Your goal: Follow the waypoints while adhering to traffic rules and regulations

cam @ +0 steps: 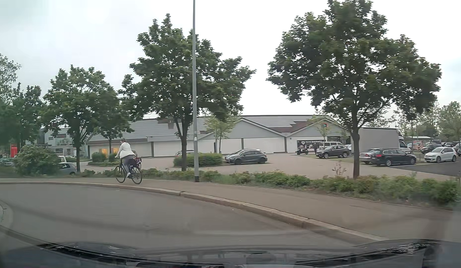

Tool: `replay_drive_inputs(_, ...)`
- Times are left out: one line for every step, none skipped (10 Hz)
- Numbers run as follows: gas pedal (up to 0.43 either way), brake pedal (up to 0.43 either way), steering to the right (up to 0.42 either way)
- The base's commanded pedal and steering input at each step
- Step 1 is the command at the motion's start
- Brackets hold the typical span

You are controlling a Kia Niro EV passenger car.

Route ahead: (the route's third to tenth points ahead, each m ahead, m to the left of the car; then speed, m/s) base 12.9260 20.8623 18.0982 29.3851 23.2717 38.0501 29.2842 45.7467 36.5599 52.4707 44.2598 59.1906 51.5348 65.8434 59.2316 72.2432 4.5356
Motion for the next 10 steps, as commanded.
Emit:
replay_drive_inputs(0.028,0.000,-0.369)
replay_drive_inputs(0.039,0.000,-0.368)
replay_drive_inputs(0.039,0.000,-0.364)
replay_drive_inputs(0.039,0.000,-0.361)
replay_drive_inputs(0.039,0.000,-0.358)
replay_drive_inputs(0.039,0.000,-0.357)
replay_drive_inputs(0.039,0.000,-0.355)
replay_drive_inputs(0.039,0.000,-0.353)
replay_drive_inputs(0.047,0.000,-0.352)
replay_drive_inputs(0.047,0.000,-0.352)
